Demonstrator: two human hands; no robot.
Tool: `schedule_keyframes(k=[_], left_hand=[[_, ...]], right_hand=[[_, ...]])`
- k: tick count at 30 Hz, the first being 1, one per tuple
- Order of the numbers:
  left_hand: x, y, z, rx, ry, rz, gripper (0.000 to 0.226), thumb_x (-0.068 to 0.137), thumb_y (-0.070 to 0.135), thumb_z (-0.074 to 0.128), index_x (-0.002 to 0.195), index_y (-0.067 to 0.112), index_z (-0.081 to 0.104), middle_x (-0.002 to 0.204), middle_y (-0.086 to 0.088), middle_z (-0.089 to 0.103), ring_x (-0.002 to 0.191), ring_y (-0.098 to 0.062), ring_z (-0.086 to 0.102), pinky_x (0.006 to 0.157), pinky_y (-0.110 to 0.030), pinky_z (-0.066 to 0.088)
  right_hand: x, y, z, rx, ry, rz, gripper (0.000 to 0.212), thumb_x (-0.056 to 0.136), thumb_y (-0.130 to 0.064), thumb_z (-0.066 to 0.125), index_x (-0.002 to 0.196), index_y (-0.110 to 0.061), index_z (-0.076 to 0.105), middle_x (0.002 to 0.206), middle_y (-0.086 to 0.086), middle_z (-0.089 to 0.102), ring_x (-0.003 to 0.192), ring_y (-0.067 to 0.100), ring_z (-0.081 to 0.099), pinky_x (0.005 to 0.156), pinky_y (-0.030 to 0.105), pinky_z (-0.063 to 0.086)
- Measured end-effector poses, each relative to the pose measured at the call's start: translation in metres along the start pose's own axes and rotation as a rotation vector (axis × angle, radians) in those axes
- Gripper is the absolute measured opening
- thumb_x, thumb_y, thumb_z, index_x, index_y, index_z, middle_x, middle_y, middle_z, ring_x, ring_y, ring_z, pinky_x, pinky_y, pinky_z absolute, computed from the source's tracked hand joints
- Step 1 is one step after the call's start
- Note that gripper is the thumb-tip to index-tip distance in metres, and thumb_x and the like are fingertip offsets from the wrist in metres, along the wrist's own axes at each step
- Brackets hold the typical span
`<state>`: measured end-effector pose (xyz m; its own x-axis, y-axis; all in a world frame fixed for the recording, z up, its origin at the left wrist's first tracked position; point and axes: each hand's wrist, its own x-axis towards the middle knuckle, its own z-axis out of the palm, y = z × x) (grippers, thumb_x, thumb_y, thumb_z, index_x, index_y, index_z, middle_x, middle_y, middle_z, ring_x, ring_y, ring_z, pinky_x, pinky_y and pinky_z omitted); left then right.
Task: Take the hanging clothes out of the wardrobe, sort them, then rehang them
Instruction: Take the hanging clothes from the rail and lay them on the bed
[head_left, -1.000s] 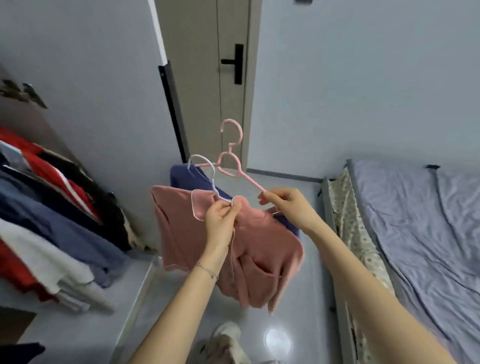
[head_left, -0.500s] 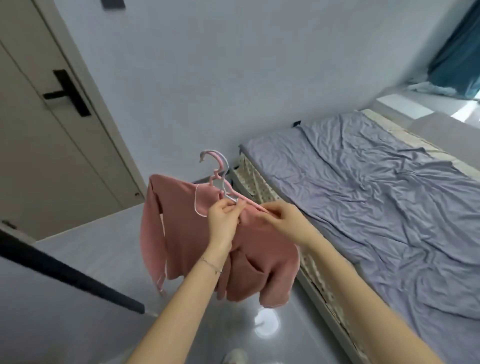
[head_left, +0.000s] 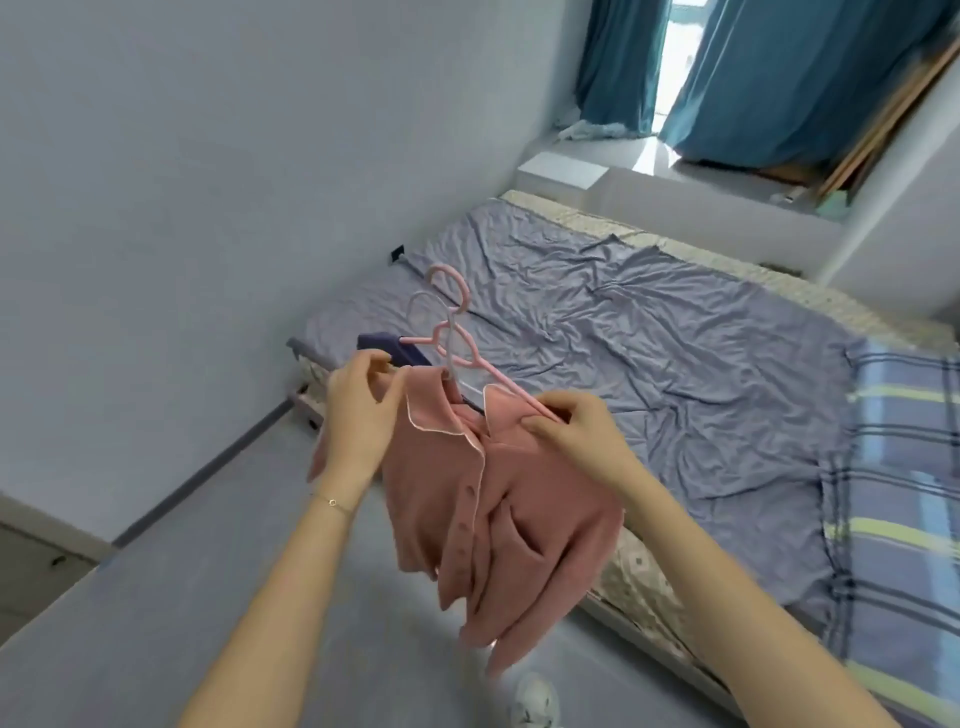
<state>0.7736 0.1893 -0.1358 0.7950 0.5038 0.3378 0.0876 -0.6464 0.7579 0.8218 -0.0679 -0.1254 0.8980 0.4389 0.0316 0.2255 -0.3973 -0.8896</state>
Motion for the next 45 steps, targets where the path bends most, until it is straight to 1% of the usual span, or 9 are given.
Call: schedule_keyframes(k=[3, 6, 11, 18, 25, 29, 35, 40, 45], left_hand=[[0.04, 0.002, 0.057, 0.103, -0.312, 0.078, 0.068, 0.085, 0.044, 0.071, 0.137, 0.008, 0.047, 0.137, -0.01, 0.048, 0.13, -0.027, 0.039, 0.111, -0.037, 0.031], [0.067, 0.014, 0.115, 0.128, -0.494, 0.204, 0.082, 0.084, 0.048, 0.069, 0.149, 0.012, 0.033, 0.149, -0.009, 0.037, 0.141, -0.028, 0.029, 0.116, -0.047, 0.024], [0.099, 0.033, 0.177, 0.257, -0.57, 0.472, 0.099, 0.067, 0.07, 0.07, 0.145, 0.021, 0.035, 0.142, -0.002, 0.042, 0.134, -0.022, 0.036, 0.114, -0.054, 0.022], [0.127, 0.076, 0.261, 0.175, -0.439, 0.494, 0.044, 0.067, 0.035, 0.084, 0.098, 0.013, 0.061, 0.095, -0.002, 0.059, 0.096, -0.024, 0.055, 0.081, -0.038, 0.047], [0.16, 0.086, 0.328, 0.261, -0.563, 0.598, 0.033, 0.072, 0.022, 0.08, 0.095, 0.007, 0.061, 0.096, -0.009, 0.062, 0.095, -0.03, 0.058, 0.073, -0.038, 0.043], [0.189, 0.089, 0.378, 0.222, -0.646, 0.582, 0.026, 0.078, 0.021, 0.076, 0.092, 0.007, 0.06, 0.094, -0.008, 0.061, 0.094, -0.028, 0.057, 0.068, -0.032, 0.035], [0.239, 0.083, 0.458, 0.27, -0.762, 0.631, 0.025, 0.082, 0.025, 0.073, 0.091, 0.007, 0.06, 0.091, -0.009, 0.06, 0.09, -0.031, 0.056, 0.072, -0.04, 0.04], [0.278, 0.067, 0.524, 0.28, -0.898, 0.693, 0.019, 0.085, 0.021, 0.07, 0.09, 0.007, 0.057, 0.09, -0.011, 0.059, 0.087, -0.033, 0.053, 0.074, -0.043, 0.039], [0.295, 0.053, 0.592, 0.226, -0.993, 0.546, 0.017, 0.087, 0.017, 0.068, 0.084, 0.007, 0.055, 0.089, -0.014, 0.059, 0.085, -0.034, 0.052, 0.076, -0.045, 0.04]], right_hand=[[0.02, 0.022, -0.044, -0.043, -0.017, 0.032, 0.012, 0.084, -0.011, 0.07, 0.088, -0.021, 0.076, 0.076, -0.005, 0.071, 0.071, 0.0, 0.052, 0.068, 0.027, 0.039], [0.038, 0.048, -0.083, -0.061, -0.024, 0.058, 0.014, 0.085, -0.008, 0.068, 0.097, -0.009, 0.076, 0.093, 0.019, 0.071, 0.08, 0.009, 0.053, 0.074, 0.034, 0.043], [0.054, 0.085, -0.138, 0.034, 0.04, 0.128, 0.014, 0.085, -0.007, 0.07, 0.088, -0.018, 0.077, 0.079, -0.005, 0.071, 0.073, 0.001, 0.056, 0.069, 0.019, 0.042], [0.078, 0.122, -0.193, 0.117, 0.097, 0.195, 0.01, 0.082, -0.014, 0.074, 0.083, -0.023, 0.078, 0.081, -0.006, 0.075, 0.076, 0.002, 0.064, 0.074, 0.019, 0.047], [0.113, 0.163, -0.23, 0.064, 0.173, 0.267, 0.012, 0.079, -0.017, 0.076, 0.087, -0.025, 0.079, 0.084, -0.003, 0.076, 0.077, 0.006, 0.064, 0.072, 0.023, 0.048], [0.145, 0.2, -0.25, -0.128, 0.263, 0.37, 0.003, 0.079, -0.034, 0.074, 0.08, -0.031, 0.075, 0.079, -0.011, 0.071, 0.075, 0.002, 0.059, 0.072, 0.031, 0.044], [0.2, 0.26, -0.269, -0.28, 0.315, 0.569, 0.019, 0.077, -0.053, 0.073, 0.076, -0.034, 0.07, 0.084, -0.012, 0.067, 0.082, 0.005, 0.059, 0.067, 0.029, 0.044], [0.26, 0.303, -0.277, -0.188, 0.278, 0.642, 0.017, 0.076, -0.035, 0.078, 0.088, -0.023, 0.074, 0.095, -0.007, 0.072, 0.092, 0.01, 0.063, 0.084, 0.031, 0.05], [0.31, 0.354, -0.276, -0.186, 0.388, 0.714, 0.016, 0.076, -0.013, 0.069, 0.084, -0.025, 0.075, 0.089, 0.0, 0.075, 0.08, 0.011, 0.061, 0.065, 0.016, 0.041]])
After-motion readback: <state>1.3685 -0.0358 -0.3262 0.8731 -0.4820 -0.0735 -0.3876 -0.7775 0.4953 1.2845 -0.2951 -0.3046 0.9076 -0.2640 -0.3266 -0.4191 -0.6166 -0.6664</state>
